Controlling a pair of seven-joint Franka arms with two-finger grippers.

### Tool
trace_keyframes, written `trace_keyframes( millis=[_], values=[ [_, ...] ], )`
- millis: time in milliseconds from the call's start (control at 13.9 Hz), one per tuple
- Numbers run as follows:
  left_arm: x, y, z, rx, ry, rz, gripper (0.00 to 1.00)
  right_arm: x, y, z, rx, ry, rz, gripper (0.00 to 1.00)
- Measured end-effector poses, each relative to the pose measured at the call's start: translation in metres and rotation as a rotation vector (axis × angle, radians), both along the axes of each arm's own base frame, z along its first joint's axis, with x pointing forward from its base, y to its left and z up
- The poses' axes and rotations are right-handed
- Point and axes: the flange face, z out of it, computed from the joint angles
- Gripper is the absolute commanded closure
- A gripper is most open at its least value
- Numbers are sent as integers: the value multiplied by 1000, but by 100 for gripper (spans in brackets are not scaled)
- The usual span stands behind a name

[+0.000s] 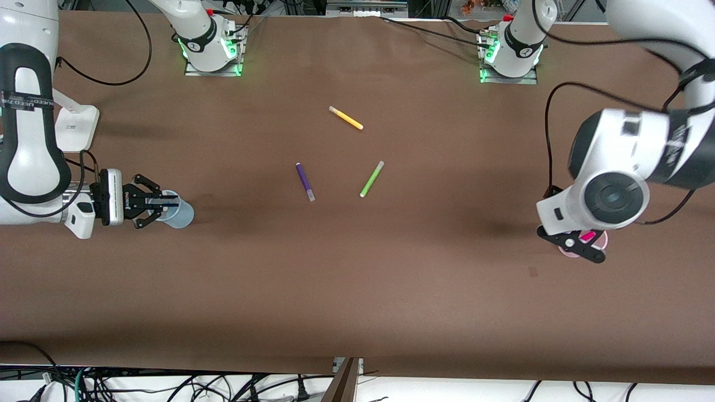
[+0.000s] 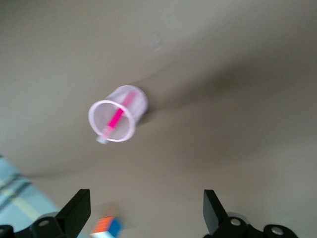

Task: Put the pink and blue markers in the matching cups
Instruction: 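Carry the blue marker to the blue cup with the right gripper, then open the left gripper over the pink cup while the right gripper opens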

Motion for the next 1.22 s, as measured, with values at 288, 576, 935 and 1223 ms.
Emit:
trace_keyframes(
  millis=[288, 576, 935, 1223],
  values=[
    [-23, -15, 64, -171, -80, 187, 0, -2, -6, -12, 37, 11, -13, 0],
    [-56, -2, 108, -257, -118, 253, 0, 5, -8, -4, 50, 46, -110, 0],
    [-88, 7, 116, -279, -208, 271, 0, 28, -7, 49, -28, 208, -321, 0],
    [-92, 18, 118, -277, -228, 289, 0, 36, -7, 94, -158, 359, -466, 0]
  ],
)
